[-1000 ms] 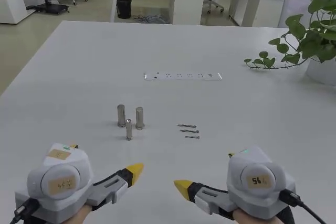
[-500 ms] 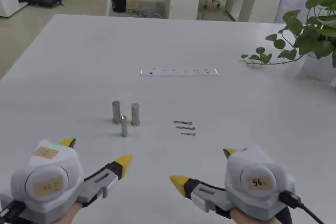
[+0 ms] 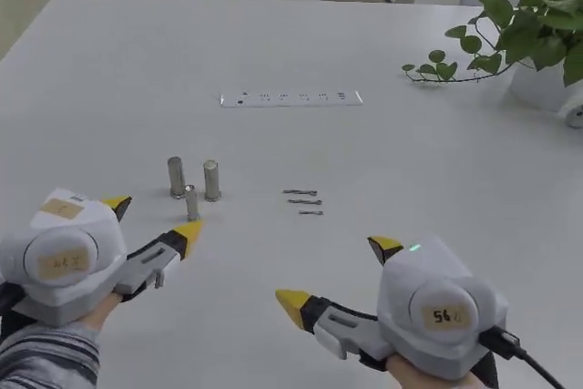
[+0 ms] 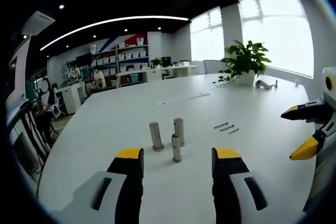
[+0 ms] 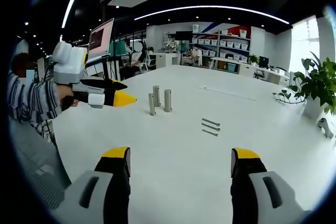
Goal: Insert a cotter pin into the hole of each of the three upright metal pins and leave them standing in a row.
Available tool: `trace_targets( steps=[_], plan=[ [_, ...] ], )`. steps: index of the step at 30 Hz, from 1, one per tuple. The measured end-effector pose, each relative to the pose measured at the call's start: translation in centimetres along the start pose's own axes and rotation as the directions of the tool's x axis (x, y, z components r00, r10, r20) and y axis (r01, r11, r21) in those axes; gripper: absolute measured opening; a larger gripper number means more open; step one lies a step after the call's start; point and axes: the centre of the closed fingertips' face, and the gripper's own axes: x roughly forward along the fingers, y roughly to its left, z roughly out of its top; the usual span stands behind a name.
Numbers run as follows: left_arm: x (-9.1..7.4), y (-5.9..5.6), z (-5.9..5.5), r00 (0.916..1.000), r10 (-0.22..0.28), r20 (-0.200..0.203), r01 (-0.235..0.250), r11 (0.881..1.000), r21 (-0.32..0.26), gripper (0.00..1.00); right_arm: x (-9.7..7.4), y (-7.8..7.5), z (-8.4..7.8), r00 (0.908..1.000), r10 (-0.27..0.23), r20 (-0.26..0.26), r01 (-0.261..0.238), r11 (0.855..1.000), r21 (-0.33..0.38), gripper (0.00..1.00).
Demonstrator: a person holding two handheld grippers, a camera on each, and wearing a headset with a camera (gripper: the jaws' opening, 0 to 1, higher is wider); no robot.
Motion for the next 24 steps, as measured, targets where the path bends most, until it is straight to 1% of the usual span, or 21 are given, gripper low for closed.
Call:
trace_targets(
  steps=[2,5,10,14,15,17,19,21,24],
  plan=[
    [0.8,-0.2,0.0,0.9999,-0.014,-0.004,0.014,1.0,-0.009,0.47,0.0,0.1,0.1,1.0,0.004,0.003,-0.004,1.0,0.005,0.76],
    [2.0,-0.3,-0.2,0.9996,-0.025,-0.015,0.025,1.0,-0.004,0.44,0.0,0.1,0.1,0.9999,0.008,0.006,-0.008,1.0,0.012,0.76],
    [3.6,0.1,-0.5,0.9992,-0.029,-0.026,0.029,1.0,-0.002,0.38,0.0,0.2,0.2,0.9998,0.015,0.01,-0.015,1.0,0.016,0.75],
    [4.8,0.3,-0.6,0.9991,-0.034,-0.024,0.034,0.999,-0.011,0.27,0.1,0.2,-0.1,0.9998,0.018,-0.001,-0.018,0.999,0.028,0.75],
    [5.1,0.3,-0.7,0.9989,-0.037,-0.027,0.037,0.999,-0.01,0.25,0.1,0.2,-0.2,0.9998,0.02,-0.005,-0.02,0.999,0.033,0.75],
    [5.7,0.3,-0.9,0.9985,-0.046,-0.03,0.046,0.999,-0.002,0.25,0.2,0.2,-0.3,0.9997,0.021,-0.008,-0.021,0.999,0.036,0.75],
    [6.1,0.3,-1.0,0.9981,-0.053,-0.033,0.052,0.999,-0.009,0.24,0.2,0.2,-0.3,0.9998,0.02,-0.008,-0.019,0.999,0.036,0.75],
    [6.4,0.1,-1.1,0.9974,-0.062,-0.035,0.062,0.998,-0.013,0.23,0.2,0.2,-0.4,0.9997,0.019,-0.011,-0.019,0.999,0.041,0.75],
    [7.0,-0.2,-1.5,0.9959,-0.076,-0.049,0.076,0.997,-0.006,0.19,0.2,0.1,-0.4,0.9998,0.018,-0.013,-0.017,0.999,0.048,0.74]
  ],
)
